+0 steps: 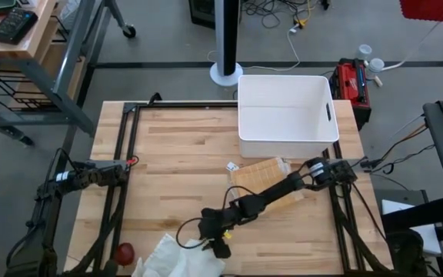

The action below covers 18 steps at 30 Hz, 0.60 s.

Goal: Fold towel
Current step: Fold the white checkered towel

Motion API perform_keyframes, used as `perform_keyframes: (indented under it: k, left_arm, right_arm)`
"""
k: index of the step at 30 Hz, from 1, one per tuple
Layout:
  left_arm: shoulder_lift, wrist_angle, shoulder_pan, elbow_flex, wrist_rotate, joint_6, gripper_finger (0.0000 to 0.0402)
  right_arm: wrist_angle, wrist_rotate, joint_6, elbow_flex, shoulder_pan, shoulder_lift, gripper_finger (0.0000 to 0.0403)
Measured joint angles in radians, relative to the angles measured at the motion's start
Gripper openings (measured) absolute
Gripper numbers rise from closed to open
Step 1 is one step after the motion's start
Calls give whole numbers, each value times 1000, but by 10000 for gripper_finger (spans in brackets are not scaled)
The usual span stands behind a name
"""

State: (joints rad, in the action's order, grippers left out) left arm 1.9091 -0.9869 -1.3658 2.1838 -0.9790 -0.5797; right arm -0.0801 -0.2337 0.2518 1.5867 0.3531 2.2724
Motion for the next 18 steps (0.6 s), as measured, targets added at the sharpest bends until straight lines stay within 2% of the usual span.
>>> perform_keyframes:
  k: [8,12,15,18]
  left_arm:
    - [0,0,14,-1,-9,0,0]
    - [2,0,21,-4,-10,7,0]
    - [2,1,23,-12,-10,7,0]
    - [2,4,23,-27,-10,1,0]
  right_arm:
    - [-7,-27,204,19,0,63,176]
    - [-19,-41,236,102,0,125,176]
    - [10,-91,251,179,-1,165,176]
    - [63,-98,249,254,-1,197,166]
